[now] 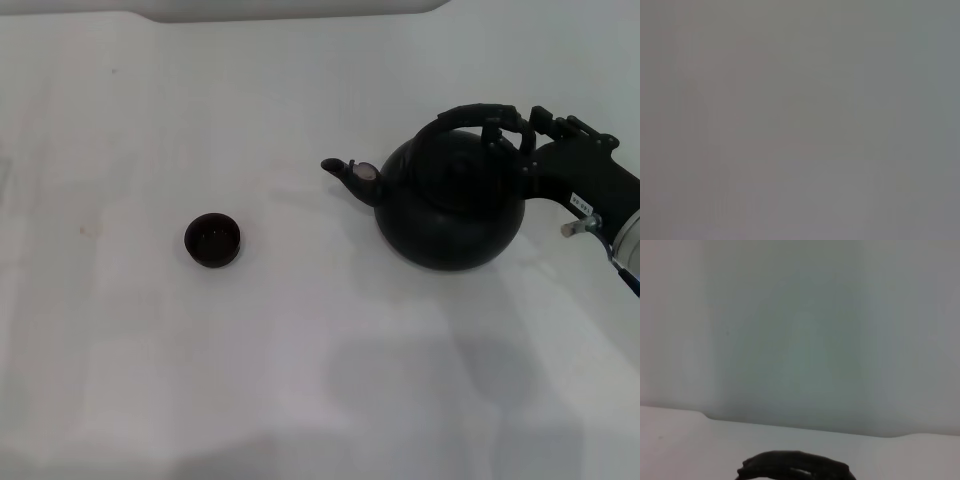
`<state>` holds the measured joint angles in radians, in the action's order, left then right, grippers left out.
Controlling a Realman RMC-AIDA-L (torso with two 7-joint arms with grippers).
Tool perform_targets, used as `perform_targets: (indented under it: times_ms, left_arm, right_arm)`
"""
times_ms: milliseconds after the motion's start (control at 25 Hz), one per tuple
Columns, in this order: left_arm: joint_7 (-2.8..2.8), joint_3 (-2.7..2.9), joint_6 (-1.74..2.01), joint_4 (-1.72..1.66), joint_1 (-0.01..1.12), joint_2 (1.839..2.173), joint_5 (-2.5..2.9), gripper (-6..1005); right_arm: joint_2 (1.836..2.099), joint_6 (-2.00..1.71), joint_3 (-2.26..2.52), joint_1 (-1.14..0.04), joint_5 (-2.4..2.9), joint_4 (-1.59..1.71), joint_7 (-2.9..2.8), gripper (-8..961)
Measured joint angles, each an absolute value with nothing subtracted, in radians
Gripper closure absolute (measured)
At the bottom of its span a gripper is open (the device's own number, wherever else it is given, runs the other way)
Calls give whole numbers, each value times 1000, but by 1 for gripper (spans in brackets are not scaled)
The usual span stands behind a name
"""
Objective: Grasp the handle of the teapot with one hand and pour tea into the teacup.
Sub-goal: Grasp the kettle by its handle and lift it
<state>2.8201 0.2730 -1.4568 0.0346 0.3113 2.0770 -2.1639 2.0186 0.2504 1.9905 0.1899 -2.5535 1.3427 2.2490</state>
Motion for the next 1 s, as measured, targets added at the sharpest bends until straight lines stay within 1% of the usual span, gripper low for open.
perform_targets:
  times_ms: [120,360,440,560,680,880,1000]
  left_arm:
    - [2819,273,-1457,32,310,2077,-2164,110]
    - [2818,273,-1464,32,307,2077,-2165,109]
    - [2818,273,-1464,32,307,2077,-2165,109]
    - [2818,273,-1465,32,307,2077,-2165,109]
    - [2818,273,-1466,31,306,2077,-2165,109]
    - [2817,273,-1468,30,306,2077,-2164,109]
    - [2817,273,-1469,29,307,2077,-2164,109]
  right_arm:
    - [2017,251,1991,183,-2567,1338,2249,336]
    - [2016,256,1989,183,-2571,1337,2246,391]
    - [2016,271,1987,181,-2586,1321,2224,427]
    - [2006,386,1968,166,-2610,1257,2173,482]
    - [2008,510,1941,161,-2609,1201,2188,536]
    - [2012,525,1934,171,-2620,1199,2201,730]
    - [2011,516,1932,169,-2621,1201,2196,731]
